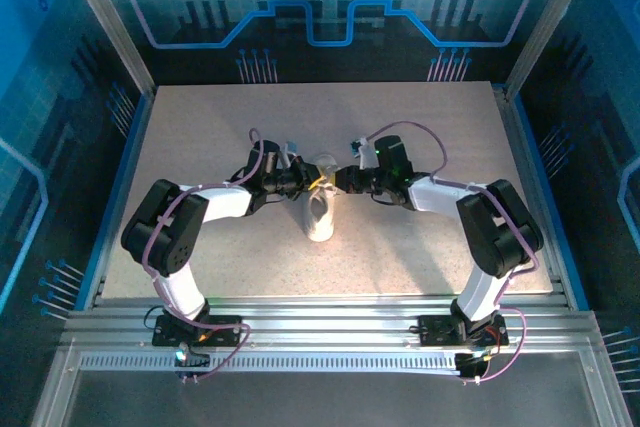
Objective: Tie the shoes
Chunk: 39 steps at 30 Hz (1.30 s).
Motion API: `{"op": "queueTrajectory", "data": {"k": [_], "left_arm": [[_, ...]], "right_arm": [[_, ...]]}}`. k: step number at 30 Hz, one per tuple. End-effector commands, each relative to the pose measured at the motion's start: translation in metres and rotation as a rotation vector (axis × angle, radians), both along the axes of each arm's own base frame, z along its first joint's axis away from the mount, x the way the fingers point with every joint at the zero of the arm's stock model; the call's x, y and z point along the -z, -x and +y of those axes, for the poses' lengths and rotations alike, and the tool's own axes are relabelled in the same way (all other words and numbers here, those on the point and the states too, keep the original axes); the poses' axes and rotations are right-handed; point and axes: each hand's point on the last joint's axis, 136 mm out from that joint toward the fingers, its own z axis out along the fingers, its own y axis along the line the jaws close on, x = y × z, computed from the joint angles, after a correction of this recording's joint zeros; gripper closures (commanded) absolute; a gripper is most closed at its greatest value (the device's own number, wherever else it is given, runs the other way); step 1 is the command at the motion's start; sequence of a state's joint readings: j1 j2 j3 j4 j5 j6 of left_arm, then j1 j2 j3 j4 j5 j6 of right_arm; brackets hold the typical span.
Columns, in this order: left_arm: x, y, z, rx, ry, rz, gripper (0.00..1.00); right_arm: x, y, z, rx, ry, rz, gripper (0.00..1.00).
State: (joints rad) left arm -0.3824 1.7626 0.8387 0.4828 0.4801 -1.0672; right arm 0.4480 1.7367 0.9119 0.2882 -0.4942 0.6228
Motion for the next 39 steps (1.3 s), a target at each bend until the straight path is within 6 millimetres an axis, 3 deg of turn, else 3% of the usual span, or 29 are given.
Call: {"op": "queueTrajectory", "data": {"k": [1, 8, 10, 13, 20, 25, 30, 39], "left_arm": [[0.002, 0.003, 0.007, 0.011, -0.058, -0.009, 1.0], [0.0, 0.005, 0.01, 0.037, -0.122, -0.04, 1.0], [-0.002, 0.005, 0.01, 0.048, -0.137, -0.051, 0.86], [-0.011, 0.005, 0.009, 0.076, -0.155, -0.084, 0.74], [-0.048, 0.002, 0.011, 0.182, -0.231, -0.224, 0.6], [-0.065, -0.008, 0.027, 0.194, -0.247, -0.292, 0.57], [-0.049, -0.009, 0.037, 0.263, -0.379, -0.266, 0.65], [-0.045, -0.036, 0.028, 0.37, -0.393, -0.373, 0.61]], "right_arm": [[-0.012, -0.006, -0.012, 0.021, 0.007, -0.051, 1.0], [-0.007, -0.007, -0.02, 0.015, 0.024, -0.035, 1.0], [-0.004, -0.005, -0.017, -0.016, 0.03, -0.03, 1.0], [0.002, -0.003, -0.014, -0.053, 0.036, -0.013, 1.0], [0.002, -0.002, -0.01, -0.101, 0.045, -0.022, 1.0], [0.005, -0.004, -0.009, -0.117, 0.059, -0.011, 1.0], [0.01, -0.007, -0.009, -0.123, 0.067, 0.007, 1.0], [0.022, -0.014, -0.008, -0.205, 0.084, 0.042, 1.0]]}}
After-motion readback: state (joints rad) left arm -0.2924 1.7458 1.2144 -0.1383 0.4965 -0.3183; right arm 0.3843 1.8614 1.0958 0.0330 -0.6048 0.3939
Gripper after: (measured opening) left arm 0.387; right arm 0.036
